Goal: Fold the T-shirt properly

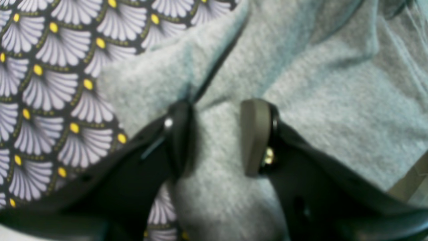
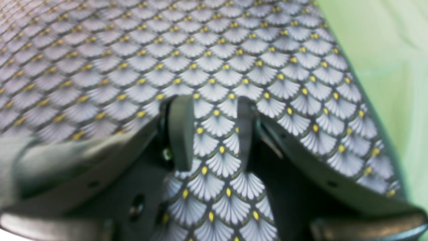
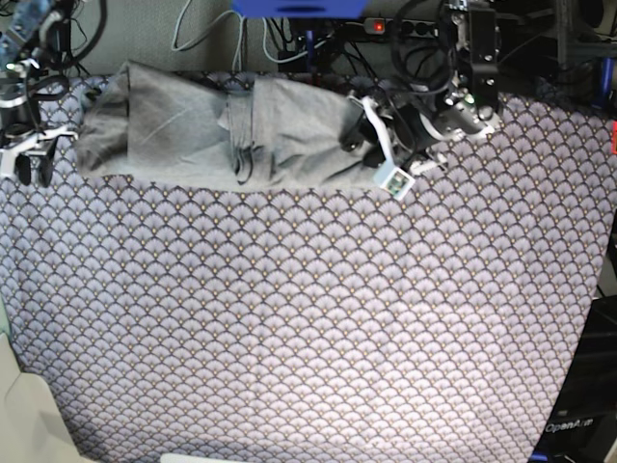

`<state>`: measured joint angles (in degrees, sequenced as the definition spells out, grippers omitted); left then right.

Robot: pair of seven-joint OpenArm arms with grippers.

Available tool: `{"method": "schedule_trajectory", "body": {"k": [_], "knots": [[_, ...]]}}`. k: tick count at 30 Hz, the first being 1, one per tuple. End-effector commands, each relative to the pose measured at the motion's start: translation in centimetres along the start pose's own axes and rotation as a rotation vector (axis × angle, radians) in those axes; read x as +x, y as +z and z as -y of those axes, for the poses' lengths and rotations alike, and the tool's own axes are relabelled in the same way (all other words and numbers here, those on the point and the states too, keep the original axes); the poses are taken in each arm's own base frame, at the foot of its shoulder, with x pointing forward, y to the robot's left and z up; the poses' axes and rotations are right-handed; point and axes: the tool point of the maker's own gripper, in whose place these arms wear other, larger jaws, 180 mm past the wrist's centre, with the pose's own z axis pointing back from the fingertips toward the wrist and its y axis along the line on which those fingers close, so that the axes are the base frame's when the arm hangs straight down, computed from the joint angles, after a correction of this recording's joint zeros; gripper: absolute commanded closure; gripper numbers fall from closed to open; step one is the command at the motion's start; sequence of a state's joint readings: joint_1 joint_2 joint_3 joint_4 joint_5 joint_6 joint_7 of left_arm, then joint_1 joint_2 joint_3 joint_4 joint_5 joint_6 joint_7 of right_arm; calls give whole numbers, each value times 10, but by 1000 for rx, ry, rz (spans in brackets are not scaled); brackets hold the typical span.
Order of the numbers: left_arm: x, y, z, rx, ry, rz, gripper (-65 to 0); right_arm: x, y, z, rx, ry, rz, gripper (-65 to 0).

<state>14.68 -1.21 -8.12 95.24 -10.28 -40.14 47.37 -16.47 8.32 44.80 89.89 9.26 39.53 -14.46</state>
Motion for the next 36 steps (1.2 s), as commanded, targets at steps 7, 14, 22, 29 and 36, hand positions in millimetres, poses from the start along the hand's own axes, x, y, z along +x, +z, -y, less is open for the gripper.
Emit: {"method": "schedule_trajectory", "body": {"k": [7, 14, 22, 29, 36], "knots": [[22, 0, -9, 20, -26, 43, -246, 15, 42, -66, 256, -7, -69, -237], [22, 1, -12, 25, -32, 41, -246, 1, 37, -54, 331, -40, -224, -316], [22, 1, -12, 24, -31, 40, -246, -11, 26, -20, 360, -140, -306, -390], [24, 1, -13, 26, -34, 45, -246, -33, 19, -20, 358, -215, -343, -391], [27, 2, -13, 29, -39, 51, -246, -45, 9, -39, 408, -242, -377, -390]]}}
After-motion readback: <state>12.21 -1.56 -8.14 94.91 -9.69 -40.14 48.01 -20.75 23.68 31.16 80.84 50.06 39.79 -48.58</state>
